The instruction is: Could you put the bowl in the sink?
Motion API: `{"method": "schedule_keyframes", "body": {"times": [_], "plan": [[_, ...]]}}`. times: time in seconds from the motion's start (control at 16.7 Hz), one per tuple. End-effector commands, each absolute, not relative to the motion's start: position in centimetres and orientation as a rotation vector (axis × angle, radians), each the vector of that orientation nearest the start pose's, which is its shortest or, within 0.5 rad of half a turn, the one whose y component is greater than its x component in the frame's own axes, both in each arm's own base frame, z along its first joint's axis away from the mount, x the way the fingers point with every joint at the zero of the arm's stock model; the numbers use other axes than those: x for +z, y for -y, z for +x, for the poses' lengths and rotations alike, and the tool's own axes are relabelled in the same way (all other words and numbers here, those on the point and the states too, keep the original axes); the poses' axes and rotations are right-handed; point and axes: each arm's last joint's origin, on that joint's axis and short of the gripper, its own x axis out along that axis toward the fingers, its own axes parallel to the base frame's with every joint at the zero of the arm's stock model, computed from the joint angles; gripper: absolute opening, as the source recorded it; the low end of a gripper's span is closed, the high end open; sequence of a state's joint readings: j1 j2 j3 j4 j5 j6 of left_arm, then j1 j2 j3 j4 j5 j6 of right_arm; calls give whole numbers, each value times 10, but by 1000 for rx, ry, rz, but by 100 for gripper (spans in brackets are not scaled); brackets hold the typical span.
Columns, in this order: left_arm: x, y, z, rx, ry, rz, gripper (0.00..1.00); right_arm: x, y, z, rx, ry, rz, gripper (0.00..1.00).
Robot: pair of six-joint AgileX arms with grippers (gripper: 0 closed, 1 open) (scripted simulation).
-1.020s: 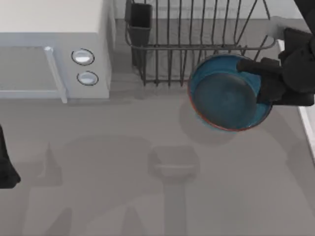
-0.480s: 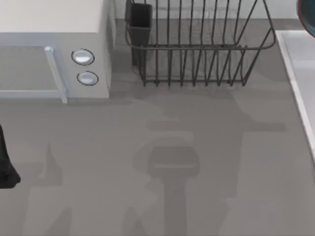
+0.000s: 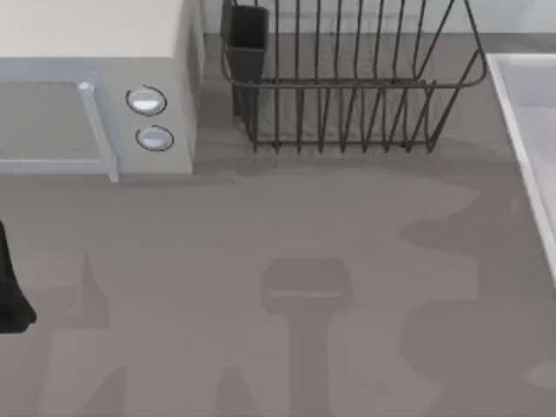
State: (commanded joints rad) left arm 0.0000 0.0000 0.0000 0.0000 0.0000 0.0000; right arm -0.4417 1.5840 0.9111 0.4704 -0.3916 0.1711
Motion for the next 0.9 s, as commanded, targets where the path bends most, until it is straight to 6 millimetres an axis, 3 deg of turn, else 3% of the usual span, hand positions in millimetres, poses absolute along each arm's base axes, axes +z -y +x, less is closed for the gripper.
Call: {"method": "schedule_keyframes", "body": {"times": [0.24, 0.48, 0.9], "plan": [[160, 1, 106, 0, 0, 0, 100, 227, 149, 295, -70, -48, 111, 0], [160, 1, 106, 0, 0, 0, 100, 212, 142, 271, -36, -7, 24, 0], [160, 1, 106, 0, 0, 0, 100, 208, 137, 268, -12, -4, 4, 0]]}}
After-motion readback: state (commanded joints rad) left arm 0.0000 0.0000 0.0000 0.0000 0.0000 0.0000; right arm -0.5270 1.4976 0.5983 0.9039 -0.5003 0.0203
